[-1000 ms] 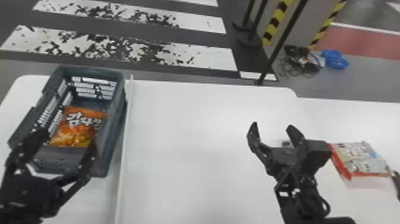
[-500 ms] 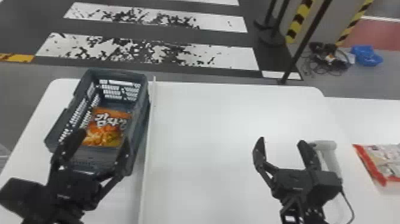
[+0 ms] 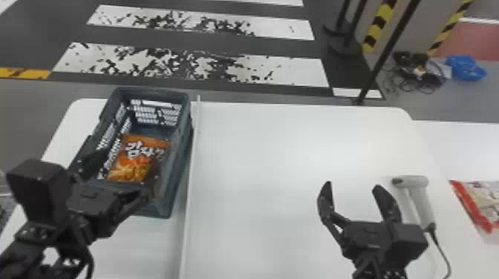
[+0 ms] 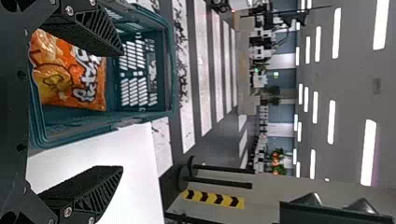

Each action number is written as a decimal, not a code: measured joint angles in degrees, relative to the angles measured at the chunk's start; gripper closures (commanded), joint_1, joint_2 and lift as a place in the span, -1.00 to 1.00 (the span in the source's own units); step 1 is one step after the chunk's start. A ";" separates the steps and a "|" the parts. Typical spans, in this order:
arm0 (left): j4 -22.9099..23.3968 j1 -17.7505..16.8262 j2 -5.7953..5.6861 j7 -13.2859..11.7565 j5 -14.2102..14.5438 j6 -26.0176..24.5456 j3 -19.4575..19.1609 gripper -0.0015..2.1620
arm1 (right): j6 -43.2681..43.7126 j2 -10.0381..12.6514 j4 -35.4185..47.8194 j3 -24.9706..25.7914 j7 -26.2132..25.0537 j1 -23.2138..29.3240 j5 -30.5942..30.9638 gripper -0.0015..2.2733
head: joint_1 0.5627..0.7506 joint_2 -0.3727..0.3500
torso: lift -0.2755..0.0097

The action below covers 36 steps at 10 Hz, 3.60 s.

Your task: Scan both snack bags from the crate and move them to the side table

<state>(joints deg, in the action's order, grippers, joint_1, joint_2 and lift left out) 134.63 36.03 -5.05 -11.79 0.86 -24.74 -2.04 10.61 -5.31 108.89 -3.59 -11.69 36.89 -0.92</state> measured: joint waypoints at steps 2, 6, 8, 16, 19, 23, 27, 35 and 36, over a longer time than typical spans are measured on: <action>1.34 -7.65 -0.29 -2.67 -0.86 -15.52 -1.60 -0.85 | 1.10 -0.13 -0.26 0.07 0.00 0.37 -0.29 -0.95 | 0.41 -0.10 | 0.40; -3.49 -18.72 -2.08 -5.14 -1.80 -21.44 -3.76 -0.85 | 1.21 -0.06 -0.17 0.11 0.09 1.17 -0.31 -0.95 | 0.41 0.02 | 0.40; -9.98 -25.09 -2.55 -8.42 -3.54 -25.81 -3.55 -0.85 | 1.10 0.18 -0.05 0.24 0.09 1.60 -0.09 -0.95 | 0.41 0.05 | 0.40; -27.50 -36.98 -6.60 -19.25 -11.10 -28.13 0.09 -0.84 | 0.72 1.08 0.43 0.60 0.09 2.57 0.65 -0.95 | 0.41 0.09 | 0.40; -29.89 -38.68 -6.61 -21.76 -13.65 -28.09 2.54 -0.84 | 0.24 1.09 0.36 0.74 0.13 2.57 0.66 -0.95 | 0.41 0.04 | 0.40; -33.56 -41.13 -6.42 -27.61 -19.71 -29.86 5.47 -0.84 | -0.44 1.00 0.35 0.86 0.33 2.47 0.64 -0.95 | 0.41 -0.02 | 0.40; -37.15 -41.09 -6.13 -29.70 -22.60 -32.34 5.62 -0.74 | -2.17 0.67 -0.20 0.58 0.71 1.16 0.14 -0.95 | 0.41 0.02 | 0.40; -36.38 -40.39 -5.03 -19.33 -17.34 -40.04 1.52 0.98 | -3.19 0.39 -1.33 0.36 1.07 0.25 -0.57 -0.95 | 0.41 0.19 | 0.40; -35.92 -40.13 -4.81 -18.02 -14.32 -39.78 -0.14 0.98 | -3.19 0.39 -1.48 0.36 1.07 0.16 -0.57 -0.95 | 0.41 0.19 | 0.40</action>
<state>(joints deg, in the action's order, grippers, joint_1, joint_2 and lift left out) 98.70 -4.11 -9.86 -29.81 -13.46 -64.52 -2.18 7.42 -4.92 107.42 -3.23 -10.62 37.05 -1.49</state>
